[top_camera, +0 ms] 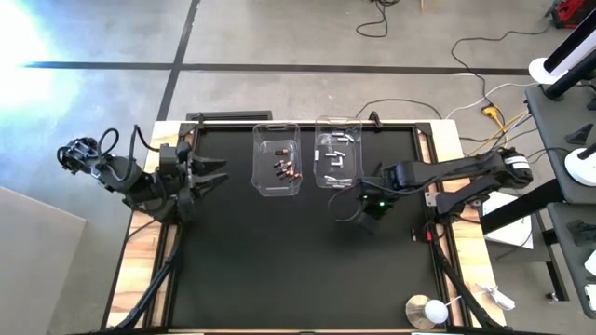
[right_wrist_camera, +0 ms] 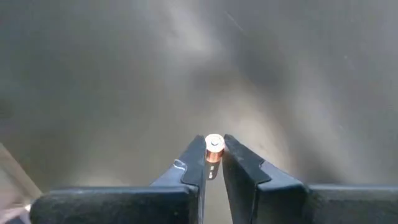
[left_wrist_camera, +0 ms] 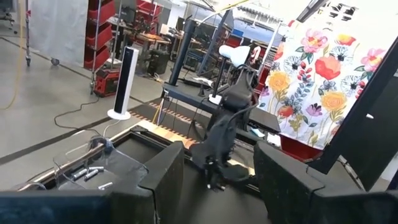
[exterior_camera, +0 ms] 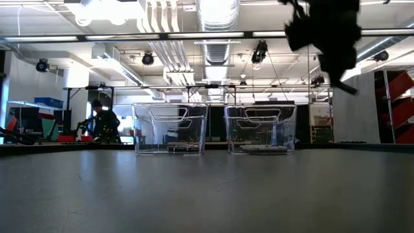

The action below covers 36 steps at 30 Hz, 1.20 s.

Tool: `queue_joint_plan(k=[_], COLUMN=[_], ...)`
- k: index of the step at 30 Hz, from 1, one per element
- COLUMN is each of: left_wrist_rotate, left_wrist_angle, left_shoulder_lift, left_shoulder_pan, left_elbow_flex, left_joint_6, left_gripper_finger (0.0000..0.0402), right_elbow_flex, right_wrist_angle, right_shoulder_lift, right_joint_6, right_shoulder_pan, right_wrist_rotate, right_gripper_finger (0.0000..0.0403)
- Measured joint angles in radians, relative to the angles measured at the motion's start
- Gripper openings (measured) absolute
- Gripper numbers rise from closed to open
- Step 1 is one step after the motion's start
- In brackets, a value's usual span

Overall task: Sort batteries
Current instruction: Put the black battery into the left transparent bin

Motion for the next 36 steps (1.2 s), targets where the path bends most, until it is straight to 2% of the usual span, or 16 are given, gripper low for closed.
queue_joint_plan(k=[6, 11, 14, 18, 24, 29, 36], left_wrist_rotate=[-0.001, 0.000, -0.001, 0.001, 0.000, 0.002, 0.003], left_wrist_angle=[0.011, -0.011, -0.009, 0.051, 0.250, 0.339, 0.375], left_shoulder_lift=[0.008, 0.031, 0.030, -0.001, -0.047, -0.021, 0.052], left_shoulder_pan=[0.000, 0.000, 0.000, 0.000, 0.005, 0.009, 0.014], left_elbow_flex=[0.000, -0.009, -0.030, -0.142, -0.359, -0.432, -0.451], left_joint_6=[0.042, 0.099, 0.114, 0.075, -0.041, -0.096, -0.130], left_gripper_finger=[0.0173, 0.0173, 0.0173, 0.0173, 0.0176, 0.0200, 0.0247], right_elbow_flex=[0.231, 0.433, 0.550, 0.698, 0.895, 1.013, 1.049], right_wrist_angle=[0.082, 0.177, 0.247, 0.301, 0.291, 0.283, 0.288], right_shoulder_lift=[0.094, 0.211, 0.288, 0.395, 0.517, 0.571, 0.578], right_joint_6=[-0.020, -0.120, -0.189, -0.252, -0.279, -0.286, -0.286], right_shoulder_pan=[0.048, 0.053, 0.051, 0.043, 0.036, 0.020, -0.030], right_wrist_rotate=[0.001, 0.006, 0.049, 0.072, 0.072, 0.071, 0.071], right_gripper_finger=[0.0033, 0.0033, 0.0033, 0.0033, 0.0033, 0.0033, 0.0033])
